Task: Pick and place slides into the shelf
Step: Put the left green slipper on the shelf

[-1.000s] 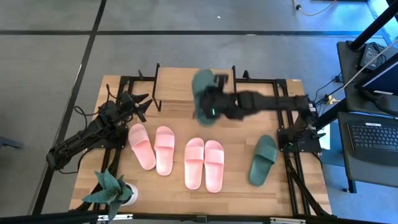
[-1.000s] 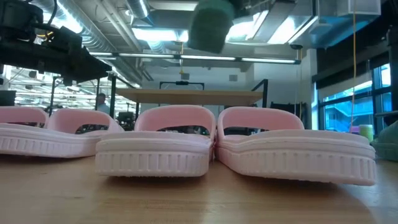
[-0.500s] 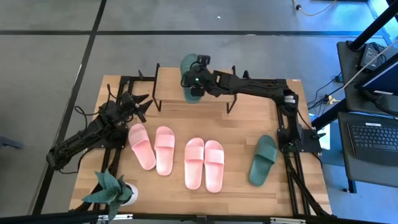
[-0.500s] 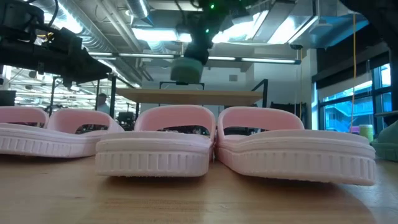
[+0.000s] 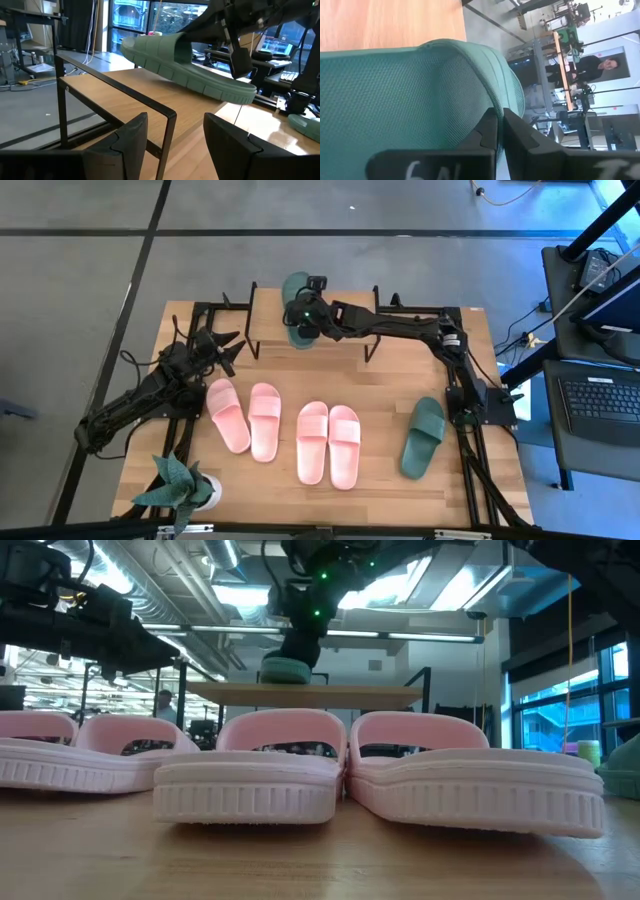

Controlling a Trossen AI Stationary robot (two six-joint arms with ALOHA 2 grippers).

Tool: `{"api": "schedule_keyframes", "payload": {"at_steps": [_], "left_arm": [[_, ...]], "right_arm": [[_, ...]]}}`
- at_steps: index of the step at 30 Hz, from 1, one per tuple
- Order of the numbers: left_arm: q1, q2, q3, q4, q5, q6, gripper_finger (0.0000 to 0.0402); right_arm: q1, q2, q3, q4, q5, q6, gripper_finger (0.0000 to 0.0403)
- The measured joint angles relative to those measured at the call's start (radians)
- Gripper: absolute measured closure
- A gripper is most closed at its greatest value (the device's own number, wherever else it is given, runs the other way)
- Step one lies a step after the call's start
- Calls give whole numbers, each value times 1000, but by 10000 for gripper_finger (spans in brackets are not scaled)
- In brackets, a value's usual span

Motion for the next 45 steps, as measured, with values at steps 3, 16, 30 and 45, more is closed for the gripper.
{"api": "schedule_keyframes", "payload": {"at_steps": [3,16,30,45], "left_arm": [[0,0,0,0,0,0,216],[0,0,0,0,0,0,216],[0,0,0,0,0,0,216],[0,0,0,0,0,0,216]], "right_arm": [[0,7,0,4,1,2,388],[0,11,0,4,3,0,321],[0,11,0,4,3,0,297],[0,10,0,14,10,-3,212]]}}
